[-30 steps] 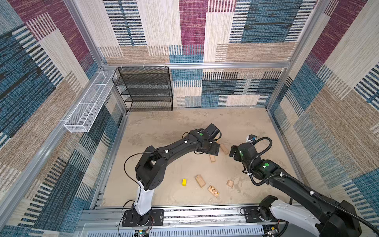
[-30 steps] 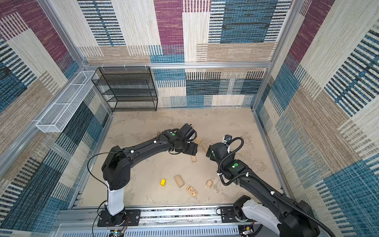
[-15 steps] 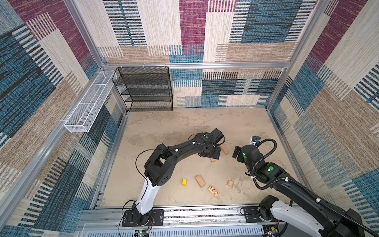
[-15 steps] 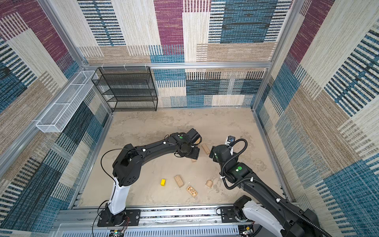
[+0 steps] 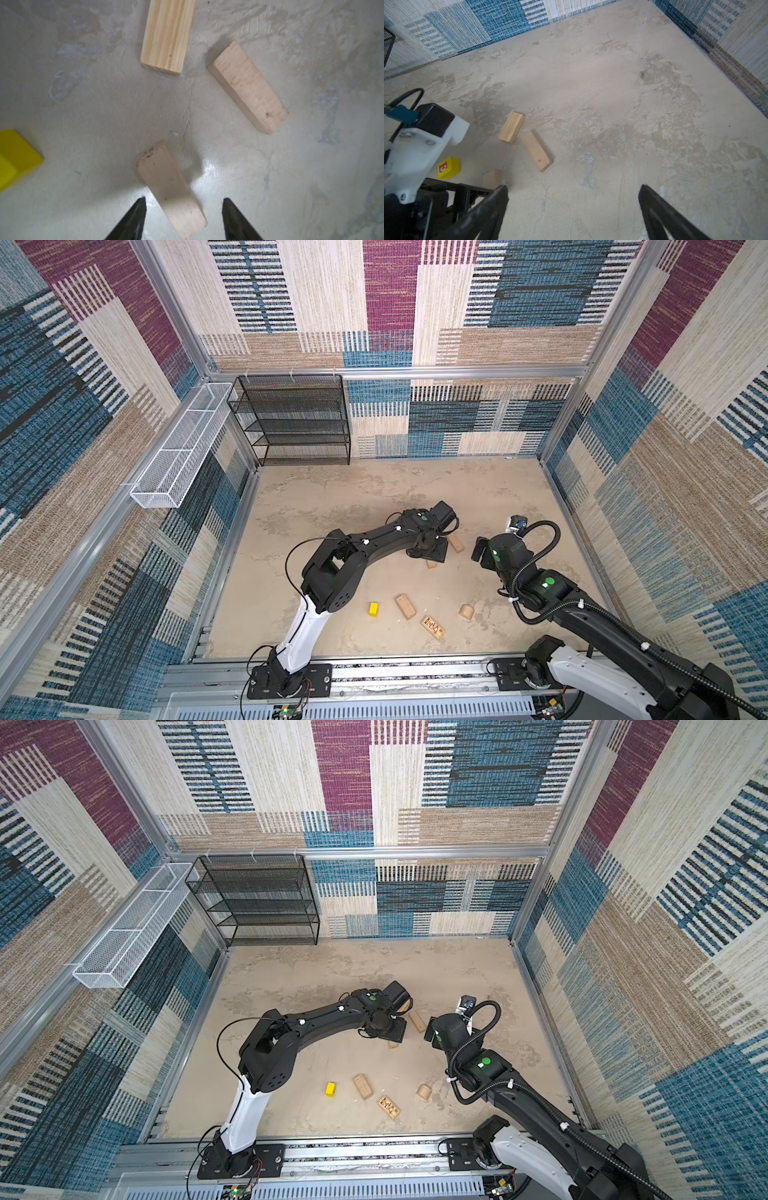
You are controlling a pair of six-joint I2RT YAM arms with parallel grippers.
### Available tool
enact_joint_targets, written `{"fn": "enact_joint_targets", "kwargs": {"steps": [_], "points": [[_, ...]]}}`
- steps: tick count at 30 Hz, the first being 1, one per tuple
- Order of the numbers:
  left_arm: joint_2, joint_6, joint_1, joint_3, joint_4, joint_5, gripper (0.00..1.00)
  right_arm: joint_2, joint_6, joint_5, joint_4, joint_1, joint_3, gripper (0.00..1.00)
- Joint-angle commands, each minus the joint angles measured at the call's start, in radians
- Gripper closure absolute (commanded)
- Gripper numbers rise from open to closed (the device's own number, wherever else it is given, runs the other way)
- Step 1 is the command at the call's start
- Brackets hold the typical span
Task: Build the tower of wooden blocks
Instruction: 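Lower the left gripper over the plain block marked 58, then close the left gripper on the end of the block marked 58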
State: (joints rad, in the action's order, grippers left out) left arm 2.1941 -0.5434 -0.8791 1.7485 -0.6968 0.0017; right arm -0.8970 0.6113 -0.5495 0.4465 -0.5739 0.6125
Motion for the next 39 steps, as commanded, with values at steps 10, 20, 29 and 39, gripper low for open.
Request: {"fn": "enact_joint_targets", "kwargs": {"steps": [10, 20, 29, 39], "points": [[0.041, 0.04, 0.001, 0.038, -0.048, -0.034, 0.41, -0.018, -0.037, -0.013, -0.005, 0.001, 0.007, 0.0], [0.043, 0.059, 0.001, 0.036, -0.077, -0.066, 0.48, -0.041, -0.058, -0.009, -0.031, -0.001, 0.01, 0.0], [0.044, 0.066, 0.0, 0.037, -0.087, -0.072, 0.69, -0.06, -0.068, -0.004, -0.048, 0.0, 0.006, 0.0], [0.046, 0.066, 0.0, 0.037, -0.091, -0.061, 0.84, -0.062, -0.068, -0.001, -0.054, 0.0, 0.0, 0.0]]}}
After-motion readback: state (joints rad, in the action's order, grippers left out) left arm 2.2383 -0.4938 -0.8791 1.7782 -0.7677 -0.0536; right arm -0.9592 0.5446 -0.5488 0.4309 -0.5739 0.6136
